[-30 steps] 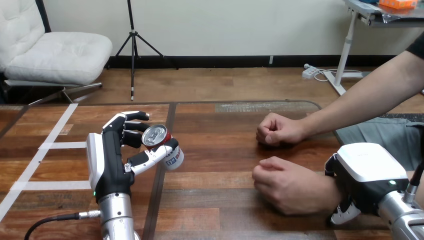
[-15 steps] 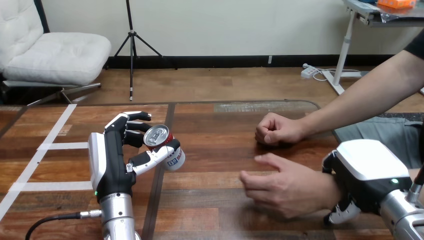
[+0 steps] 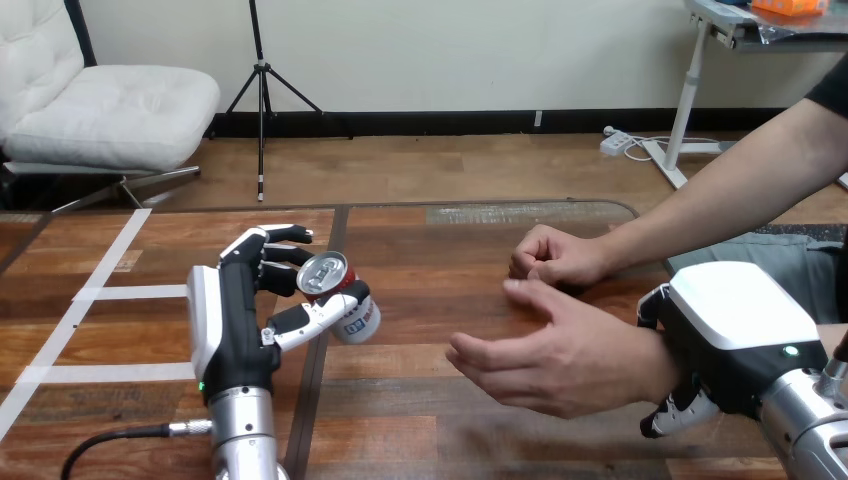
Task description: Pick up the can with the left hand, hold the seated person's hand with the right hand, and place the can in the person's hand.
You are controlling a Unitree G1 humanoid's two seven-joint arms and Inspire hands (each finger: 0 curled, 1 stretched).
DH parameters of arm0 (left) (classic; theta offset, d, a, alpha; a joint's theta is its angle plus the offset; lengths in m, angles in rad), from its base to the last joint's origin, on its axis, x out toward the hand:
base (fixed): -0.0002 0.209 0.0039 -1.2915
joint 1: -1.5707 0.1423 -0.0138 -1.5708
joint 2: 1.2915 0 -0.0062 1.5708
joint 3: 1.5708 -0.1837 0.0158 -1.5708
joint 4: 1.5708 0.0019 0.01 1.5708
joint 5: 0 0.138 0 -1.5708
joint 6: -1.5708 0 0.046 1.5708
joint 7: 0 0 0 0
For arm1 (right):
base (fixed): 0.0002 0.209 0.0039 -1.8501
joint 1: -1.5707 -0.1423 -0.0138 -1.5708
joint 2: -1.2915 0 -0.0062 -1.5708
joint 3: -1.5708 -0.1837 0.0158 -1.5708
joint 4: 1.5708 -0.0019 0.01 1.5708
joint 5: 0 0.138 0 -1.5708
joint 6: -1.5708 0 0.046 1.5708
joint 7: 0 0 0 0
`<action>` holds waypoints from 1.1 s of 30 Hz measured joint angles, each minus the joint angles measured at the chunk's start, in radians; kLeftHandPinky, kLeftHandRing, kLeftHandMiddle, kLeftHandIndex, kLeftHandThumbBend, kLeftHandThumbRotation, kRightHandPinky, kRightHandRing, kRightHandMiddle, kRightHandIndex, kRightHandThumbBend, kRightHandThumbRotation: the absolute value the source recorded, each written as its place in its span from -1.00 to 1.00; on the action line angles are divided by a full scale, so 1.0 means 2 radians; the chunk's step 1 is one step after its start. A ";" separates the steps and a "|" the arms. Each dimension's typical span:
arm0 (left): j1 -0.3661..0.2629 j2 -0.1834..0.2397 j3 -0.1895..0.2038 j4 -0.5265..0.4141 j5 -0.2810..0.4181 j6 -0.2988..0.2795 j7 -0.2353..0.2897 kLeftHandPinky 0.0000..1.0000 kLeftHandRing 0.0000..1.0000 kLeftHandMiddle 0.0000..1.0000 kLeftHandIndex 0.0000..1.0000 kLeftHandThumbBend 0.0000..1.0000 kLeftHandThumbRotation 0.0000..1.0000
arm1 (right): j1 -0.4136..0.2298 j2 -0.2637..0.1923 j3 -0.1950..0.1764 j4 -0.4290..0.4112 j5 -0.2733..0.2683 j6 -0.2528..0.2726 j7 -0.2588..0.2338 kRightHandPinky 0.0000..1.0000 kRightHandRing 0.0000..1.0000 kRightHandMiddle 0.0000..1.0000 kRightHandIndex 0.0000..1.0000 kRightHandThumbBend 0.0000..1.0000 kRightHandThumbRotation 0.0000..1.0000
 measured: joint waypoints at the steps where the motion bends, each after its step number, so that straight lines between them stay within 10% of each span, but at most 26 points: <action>1: 0.000 -0.001 0.000 0.000 0.000 0.000 0.000 -0.09 -0.12 -0.06 0.14 0.42 -1.00 | 0.001 0.000 0.000 -0.002 0.000 0.000 0.000 -1.00 -0.87 -0.70 -0.15 0.79 -1.00; 33: 0.000 -0.009 -0.010 0.000 0.010 0.000 -0.008 -0.05 -0.11 -0.06 0.15 0.42 -1.00 | -0.001 0.008 0.003 -0.053 -0.024 0.006 0.038 -0.93 -0.80 -0.61 -0.17 0.82 -1.00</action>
